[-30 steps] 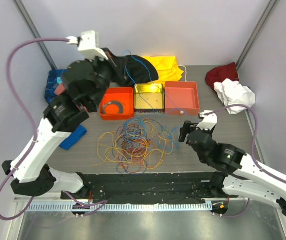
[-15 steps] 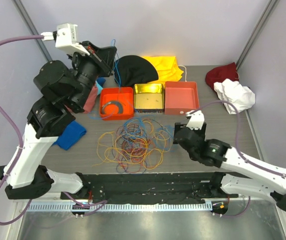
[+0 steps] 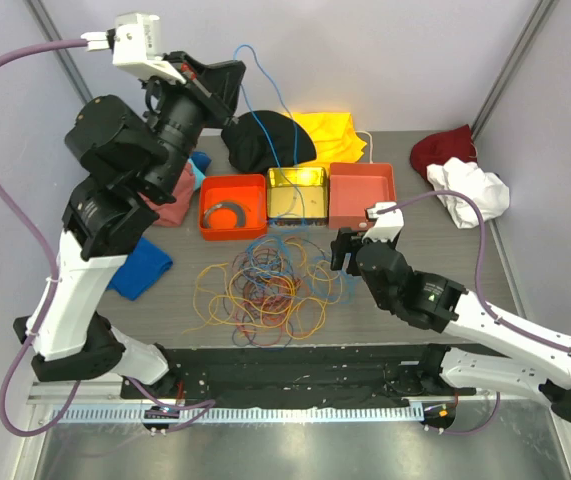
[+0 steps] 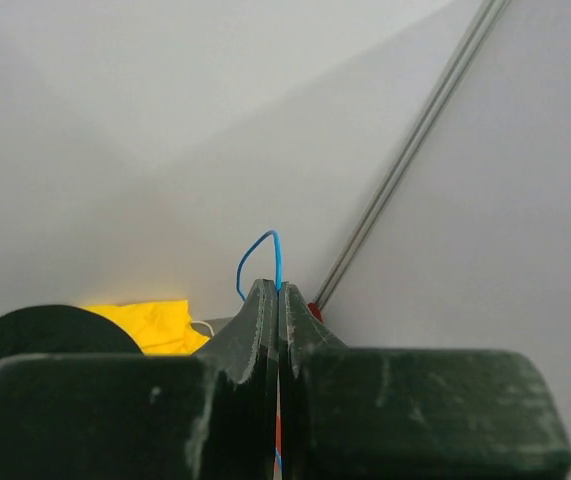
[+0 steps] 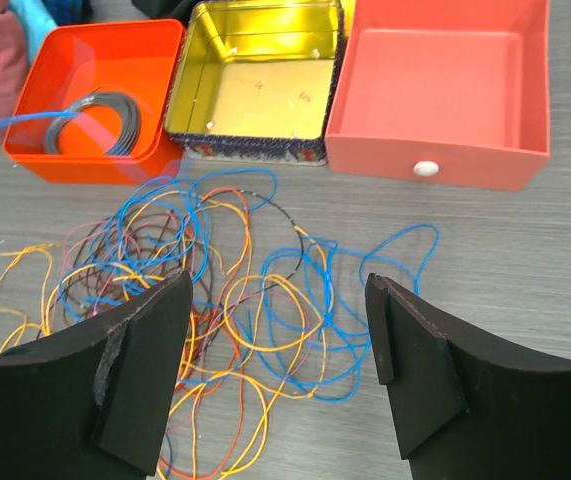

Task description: Untangle the cables

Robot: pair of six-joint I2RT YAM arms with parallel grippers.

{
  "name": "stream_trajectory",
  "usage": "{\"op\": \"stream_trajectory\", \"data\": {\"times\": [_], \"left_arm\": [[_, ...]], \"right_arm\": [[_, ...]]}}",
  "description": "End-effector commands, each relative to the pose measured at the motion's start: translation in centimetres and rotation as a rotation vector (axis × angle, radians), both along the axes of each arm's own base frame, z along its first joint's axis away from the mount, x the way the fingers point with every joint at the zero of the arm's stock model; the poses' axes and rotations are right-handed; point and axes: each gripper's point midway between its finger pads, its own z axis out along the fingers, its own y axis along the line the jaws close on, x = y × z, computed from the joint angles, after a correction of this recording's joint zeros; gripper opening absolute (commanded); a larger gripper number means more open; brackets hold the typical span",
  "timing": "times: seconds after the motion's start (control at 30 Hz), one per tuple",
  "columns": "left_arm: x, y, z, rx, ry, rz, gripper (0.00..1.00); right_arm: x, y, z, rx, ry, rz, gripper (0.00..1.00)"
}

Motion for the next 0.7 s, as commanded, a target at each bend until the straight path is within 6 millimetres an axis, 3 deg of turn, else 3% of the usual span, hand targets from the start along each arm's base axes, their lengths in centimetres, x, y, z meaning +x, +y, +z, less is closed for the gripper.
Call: {"op": "stream_trajectory", "data": {"times": [0.0,0.17,0.33,0.67], "left_arm": [[1.9,-1.9,0.0,0.069,-0.053,0.03,0.0],[4.2,-3.3,-0.8,0.093,-0.059,0.087,0.0],[6.6,-5.4,-2.1,0.131,-0.044,0.121,0.0],[9.8,-5.2,-1.8,0.14,-0.068,0.214,0.0]], "right_arm": [[-0.7,0.4,1.3,0.117,-0.043,0.047,0.77],[-1.9,-1.1,0.5,0.164,-0.034,0.043,0.75],[-2.8,-2.7,1.1,0.211,-0.052,0.028,0.75],[-3.4,-4.4,3.3,0.222,-0.1,0.022,0.74]]}}
